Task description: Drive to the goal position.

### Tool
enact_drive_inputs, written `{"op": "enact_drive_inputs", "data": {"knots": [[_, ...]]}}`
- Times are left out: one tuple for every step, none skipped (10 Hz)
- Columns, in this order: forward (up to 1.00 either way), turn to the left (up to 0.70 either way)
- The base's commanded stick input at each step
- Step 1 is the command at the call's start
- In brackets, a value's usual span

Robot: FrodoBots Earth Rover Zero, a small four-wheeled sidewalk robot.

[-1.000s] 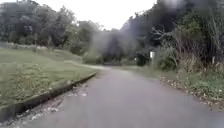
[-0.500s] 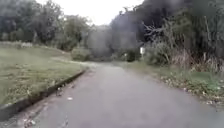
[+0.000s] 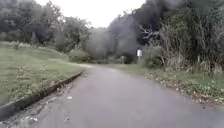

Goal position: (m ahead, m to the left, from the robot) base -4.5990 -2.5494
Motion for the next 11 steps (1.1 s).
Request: {"op": "enact_drive_inputs", "data": {"knots": [[0.0,-0.45],[0.0,-0.45],[0.0,-0.45],[0.0,-0.45],[0.0,-0.45],[0.0,-0.45],[0.0,-0.45],[0.0,-0.45],[0.0,-0.45],[0.0,-0.45],[0.0,-0.45]]}}
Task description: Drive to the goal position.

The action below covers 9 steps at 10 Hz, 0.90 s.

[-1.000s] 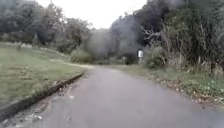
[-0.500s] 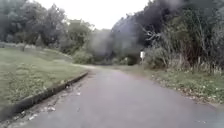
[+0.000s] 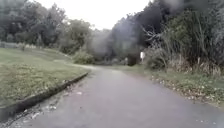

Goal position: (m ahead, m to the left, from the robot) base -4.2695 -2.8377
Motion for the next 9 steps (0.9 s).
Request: {"op": "enact_drive_inputs", "data": {"knots": [[0.0,-0.45],[0.0,-0.45],[0.0,-0.45],[0.0,-0.45],[0.06,-0.44],[0.37,-0.35],[0.69,-0.27],[0.7,-0.27],[0.7,-0.27]]}}
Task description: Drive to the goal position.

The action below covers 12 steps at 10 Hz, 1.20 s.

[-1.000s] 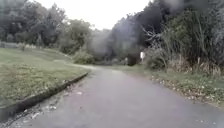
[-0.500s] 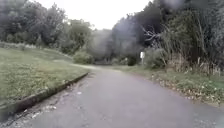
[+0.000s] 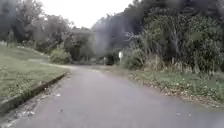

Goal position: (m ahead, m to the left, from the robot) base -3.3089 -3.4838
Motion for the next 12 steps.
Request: {"op": "enact_drive_inputs", "data": {"knots": [[0.7,-0.27],[0.7,-0.27],[0.7,-0.27],[0.7,-0.27],[0.0,-0.45],[0.0,-0.45],[0.0,-0.45],[0.0,-0.45],[0.0,-0.45],[0.0,-0.45],[0.0,-0.45],[0.0,-0.45]]}}
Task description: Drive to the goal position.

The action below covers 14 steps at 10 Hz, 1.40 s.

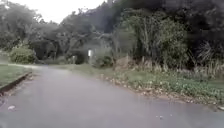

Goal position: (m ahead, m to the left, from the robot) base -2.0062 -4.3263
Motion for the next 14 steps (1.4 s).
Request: {"op": "enact_drive_inputs", "data": {"knots": [[0.0,-0.45],[0.0,-0.45],[0.0,-0.45],[0.0,-0.45],[0.0,-0.45],[0.0,-0.45],[0.0,-0.45],[0.0,-0.45],[0.0,-0.45],[0.0,-0.45],[0.0,-0.45],[0.0,-0.45],[0.0,-0.45],[0.0,-0.45]]}}
